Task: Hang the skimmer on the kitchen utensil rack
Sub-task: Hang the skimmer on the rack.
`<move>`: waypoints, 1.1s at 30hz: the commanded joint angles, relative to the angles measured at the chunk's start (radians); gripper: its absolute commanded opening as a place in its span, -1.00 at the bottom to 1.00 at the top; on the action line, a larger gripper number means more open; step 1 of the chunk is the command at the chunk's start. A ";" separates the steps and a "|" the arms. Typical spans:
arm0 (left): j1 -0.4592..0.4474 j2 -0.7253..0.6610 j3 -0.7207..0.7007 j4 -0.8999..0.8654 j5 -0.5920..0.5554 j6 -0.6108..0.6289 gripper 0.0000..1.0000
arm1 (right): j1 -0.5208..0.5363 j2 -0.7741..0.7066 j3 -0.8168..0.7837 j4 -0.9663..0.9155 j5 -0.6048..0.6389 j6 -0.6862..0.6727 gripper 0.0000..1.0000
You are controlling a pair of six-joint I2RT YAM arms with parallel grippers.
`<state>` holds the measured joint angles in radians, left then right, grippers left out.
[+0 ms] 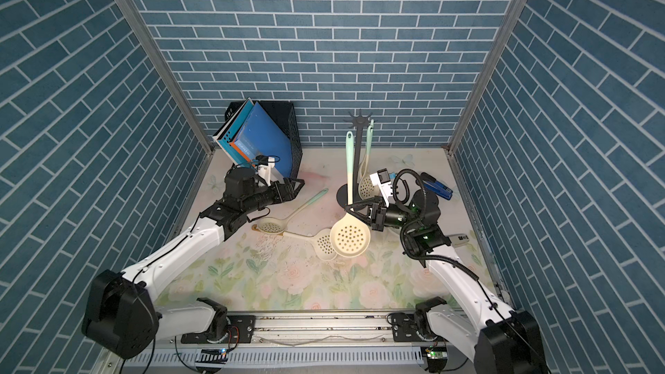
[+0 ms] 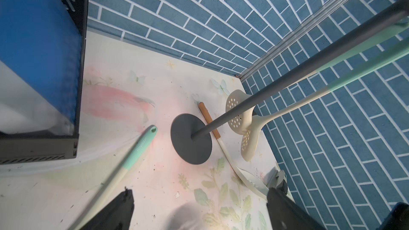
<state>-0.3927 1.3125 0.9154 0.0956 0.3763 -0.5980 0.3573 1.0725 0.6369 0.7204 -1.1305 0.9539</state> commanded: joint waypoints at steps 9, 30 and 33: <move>0.004 0.076 0.005 0.208 0.019 -0.055 0.99 | -0.087 0.214 -0.008 0.670 -0.018 0.435 -1.00; 0.003 0.124 0.020 0.259 0.046 -0.088 1.00 | -0.086 0.184 -0.077 0.675 -0.049 0.431 -1.00; 0.002 0.128 0.020 0.262 0.047 -0.091 0.99 | -0.085 0.188 -0.079 0.674 -0.052 0.431 -1.00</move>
<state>-0.3931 1.4342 0.9157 0.3279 0.4114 -0.6857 0.2710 1.2659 0.5632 1.3247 -1.1687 1.3437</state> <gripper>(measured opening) 0.997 0.090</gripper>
